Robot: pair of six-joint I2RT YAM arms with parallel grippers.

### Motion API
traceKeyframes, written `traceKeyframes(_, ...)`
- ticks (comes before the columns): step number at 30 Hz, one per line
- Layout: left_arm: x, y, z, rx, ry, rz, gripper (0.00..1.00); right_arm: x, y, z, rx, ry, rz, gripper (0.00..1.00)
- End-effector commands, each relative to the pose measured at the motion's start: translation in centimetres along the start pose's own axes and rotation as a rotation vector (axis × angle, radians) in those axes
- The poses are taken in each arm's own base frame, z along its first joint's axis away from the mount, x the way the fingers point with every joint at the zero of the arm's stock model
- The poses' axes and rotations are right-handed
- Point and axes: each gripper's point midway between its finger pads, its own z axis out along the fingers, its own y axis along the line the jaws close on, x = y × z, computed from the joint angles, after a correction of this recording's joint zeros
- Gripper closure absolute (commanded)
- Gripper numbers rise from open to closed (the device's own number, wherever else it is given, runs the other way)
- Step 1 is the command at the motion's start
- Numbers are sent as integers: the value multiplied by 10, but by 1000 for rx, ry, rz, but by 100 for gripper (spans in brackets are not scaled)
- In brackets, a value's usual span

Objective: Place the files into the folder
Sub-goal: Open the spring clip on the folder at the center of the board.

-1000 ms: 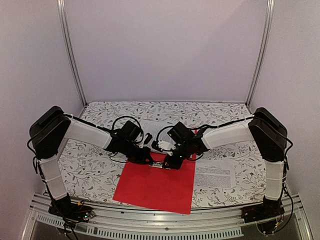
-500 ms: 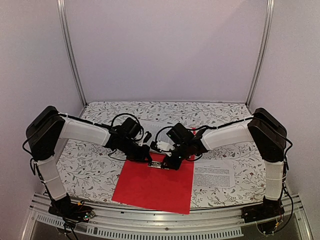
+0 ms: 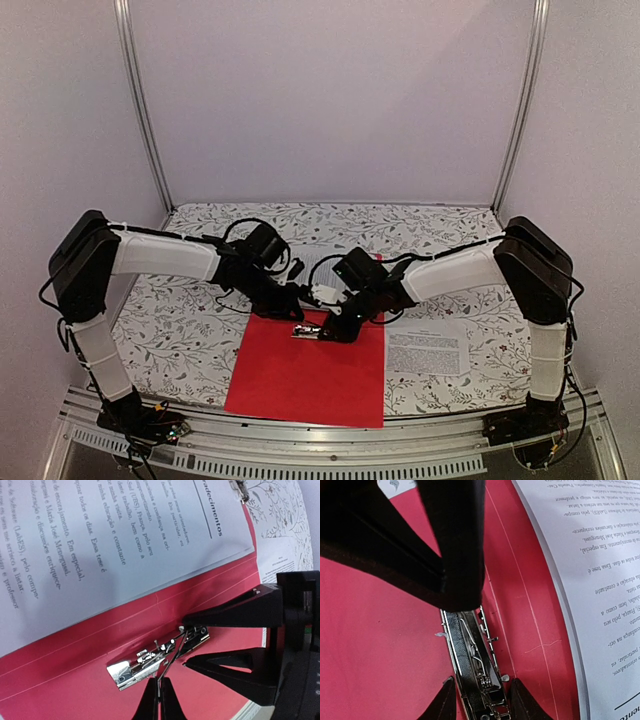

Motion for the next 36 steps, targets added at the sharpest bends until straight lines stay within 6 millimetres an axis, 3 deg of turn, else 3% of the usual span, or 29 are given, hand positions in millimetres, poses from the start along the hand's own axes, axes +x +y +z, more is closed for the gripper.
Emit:
traceKeyframes(1, 6, 15, -4, -94, 71, -6, 100, 34, 7, -3, -21, 129, 24, 57)
traceKeyframes(9, -16, 0, -16, -84, 37, 19, 100, -1, -1, -32, 44, 19, 25, 26)
traceKeyframes(15, -25, -16, -15, -12, 24, 21, 100, -9, -3, -58, 88, -64, 76, 21)
traceKeyframes(21, -32, -45, -7, 113, 27, 23, 90, 6, -5, -79, 151, -69, 150, 21)
traceKeyframes(31, -38, -123, 14, 265, 35, 186, 61, 39, -14, -119, 285, -98, 286, 19)
traceKeyframes(34, -32, -130, 18, 257, 46, 227, 59, 49, -15, -126, 310, -103, 316, 19)
traceKeyframes(36, -33, -126, 10, 211, 2, 253, 54, 52, -15, -129, 314, -107, 327, 18)
